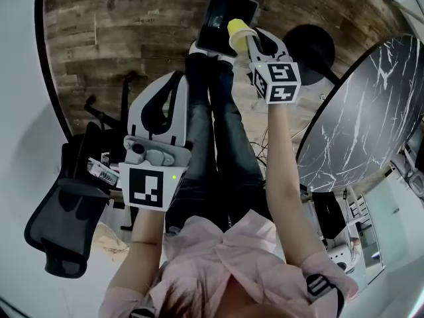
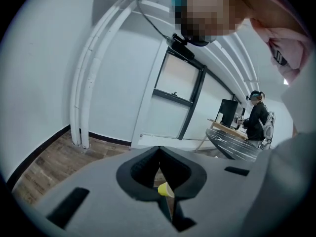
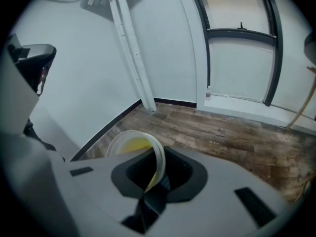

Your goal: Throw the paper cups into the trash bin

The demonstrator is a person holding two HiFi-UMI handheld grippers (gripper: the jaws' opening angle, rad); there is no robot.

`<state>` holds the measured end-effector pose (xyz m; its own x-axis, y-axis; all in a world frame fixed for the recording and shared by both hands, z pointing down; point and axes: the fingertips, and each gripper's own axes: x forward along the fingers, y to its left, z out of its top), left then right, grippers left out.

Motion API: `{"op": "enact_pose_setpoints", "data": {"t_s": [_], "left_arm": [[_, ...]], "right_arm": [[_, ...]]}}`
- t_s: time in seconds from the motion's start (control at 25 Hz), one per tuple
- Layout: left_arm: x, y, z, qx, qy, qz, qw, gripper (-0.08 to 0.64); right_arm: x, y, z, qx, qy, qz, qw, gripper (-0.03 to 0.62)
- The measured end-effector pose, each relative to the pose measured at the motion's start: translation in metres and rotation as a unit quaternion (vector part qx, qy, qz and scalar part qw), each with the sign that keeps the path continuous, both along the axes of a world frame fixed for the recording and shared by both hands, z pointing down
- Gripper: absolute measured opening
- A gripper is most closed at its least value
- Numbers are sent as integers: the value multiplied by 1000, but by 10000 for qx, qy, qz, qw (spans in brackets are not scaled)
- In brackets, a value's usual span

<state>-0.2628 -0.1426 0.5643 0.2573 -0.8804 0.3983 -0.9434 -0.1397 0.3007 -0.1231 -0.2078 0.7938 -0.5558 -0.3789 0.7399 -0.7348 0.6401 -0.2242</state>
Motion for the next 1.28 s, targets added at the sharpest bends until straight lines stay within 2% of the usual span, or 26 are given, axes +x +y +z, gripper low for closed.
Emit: {"op": "enact_pose_setpoints", "data": {"t_s": [0.24, 0.72, 1.28], "left_arm": [[-12, -4, 34, -91, -113, -182, 9997, 15], [1, -19, 80, -432, 124, -105, 9989, 15], [-7, -26, 124, -497, 18, 107, 9987, 15]], "right_arm": [[2, -7, 43, -160, 136, 162, 9996, 54], [6, 1, 120, -593, 477, 50, 9971, 54], [-3, 3, 197, -914, 603, 86, 9940, 54]]}}
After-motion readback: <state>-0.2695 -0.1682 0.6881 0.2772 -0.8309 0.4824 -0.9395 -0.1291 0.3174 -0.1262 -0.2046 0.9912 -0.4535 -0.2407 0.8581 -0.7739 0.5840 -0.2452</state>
